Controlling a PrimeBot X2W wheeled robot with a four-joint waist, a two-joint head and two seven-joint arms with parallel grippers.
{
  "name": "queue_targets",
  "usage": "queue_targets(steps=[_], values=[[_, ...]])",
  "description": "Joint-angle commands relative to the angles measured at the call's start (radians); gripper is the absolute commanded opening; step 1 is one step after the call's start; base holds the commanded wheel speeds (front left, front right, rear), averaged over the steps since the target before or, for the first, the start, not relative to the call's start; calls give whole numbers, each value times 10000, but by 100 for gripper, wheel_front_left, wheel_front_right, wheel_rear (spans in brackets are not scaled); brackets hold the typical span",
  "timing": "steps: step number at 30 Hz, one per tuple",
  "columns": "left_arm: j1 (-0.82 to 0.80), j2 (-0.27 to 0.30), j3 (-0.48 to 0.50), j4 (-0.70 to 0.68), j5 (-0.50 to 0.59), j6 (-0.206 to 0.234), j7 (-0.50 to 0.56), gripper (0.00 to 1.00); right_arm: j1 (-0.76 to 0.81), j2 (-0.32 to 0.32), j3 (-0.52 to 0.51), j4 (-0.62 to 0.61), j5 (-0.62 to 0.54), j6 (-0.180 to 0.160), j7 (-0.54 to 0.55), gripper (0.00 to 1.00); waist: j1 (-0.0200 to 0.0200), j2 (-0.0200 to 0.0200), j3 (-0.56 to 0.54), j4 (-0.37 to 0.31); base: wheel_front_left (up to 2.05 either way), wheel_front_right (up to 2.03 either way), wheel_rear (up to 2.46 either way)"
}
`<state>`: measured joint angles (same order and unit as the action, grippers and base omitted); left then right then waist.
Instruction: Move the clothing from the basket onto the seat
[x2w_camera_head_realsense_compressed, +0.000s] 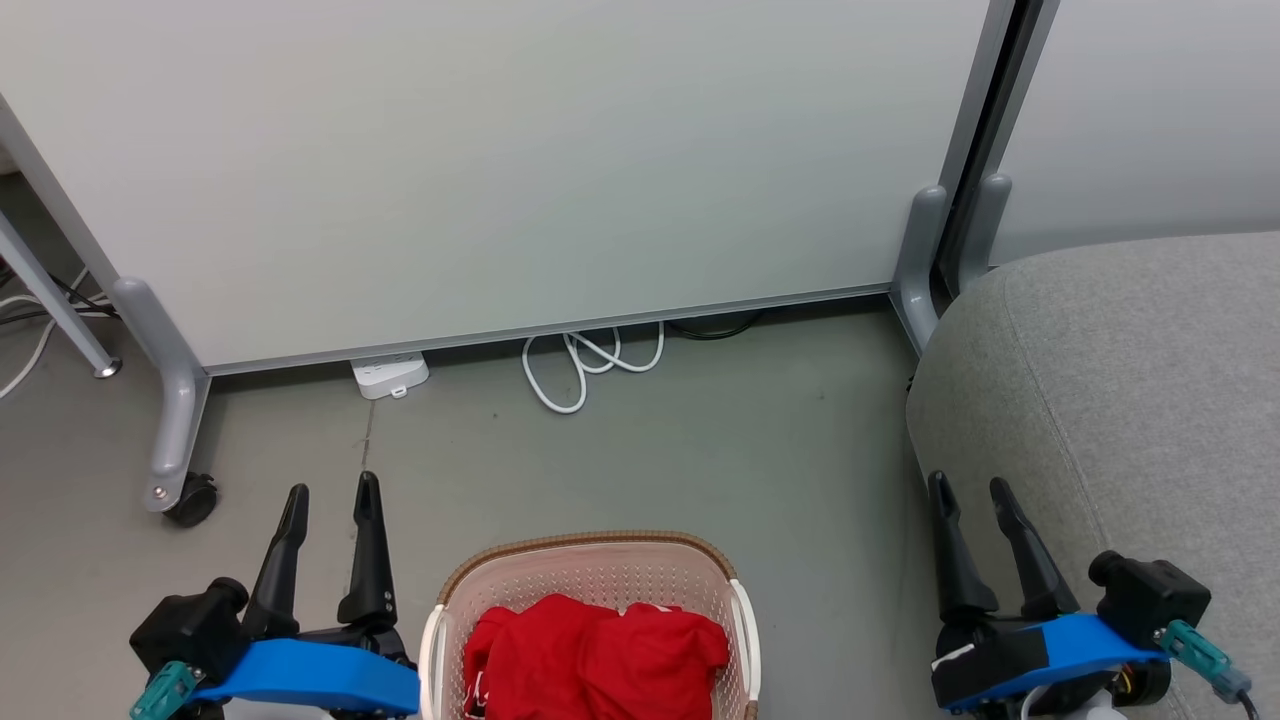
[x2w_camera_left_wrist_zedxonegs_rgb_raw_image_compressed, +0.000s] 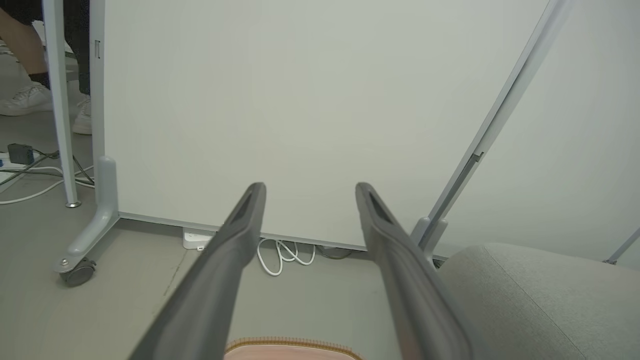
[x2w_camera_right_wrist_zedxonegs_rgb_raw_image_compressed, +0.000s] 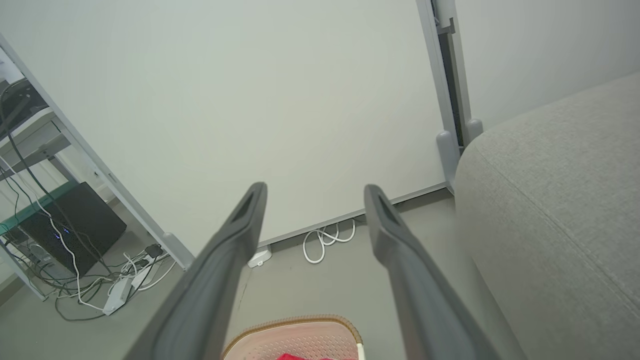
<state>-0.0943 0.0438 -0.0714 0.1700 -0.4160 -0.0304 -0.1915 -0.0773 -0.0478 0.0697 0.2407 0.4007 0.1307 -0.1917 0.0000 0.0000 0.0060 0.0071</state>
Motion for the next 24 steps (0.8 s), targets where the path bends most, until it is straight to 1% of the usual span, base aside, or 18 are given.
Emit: queue_targets(steps=[1, 24], values=[[-114, 69, -31, -102, 270, 23, -92, 100, -192, -35, 54, -60, -257, 0, -90, 100, 0, 0, 5, 2, 0, 0, 0], [-133, 87, -203, -26, 1822, 89, -559, 100, -206, -38, 165, 8, -2042, -1, -565, 100, 0, 0, 65, -25, 0, 0, 0]])
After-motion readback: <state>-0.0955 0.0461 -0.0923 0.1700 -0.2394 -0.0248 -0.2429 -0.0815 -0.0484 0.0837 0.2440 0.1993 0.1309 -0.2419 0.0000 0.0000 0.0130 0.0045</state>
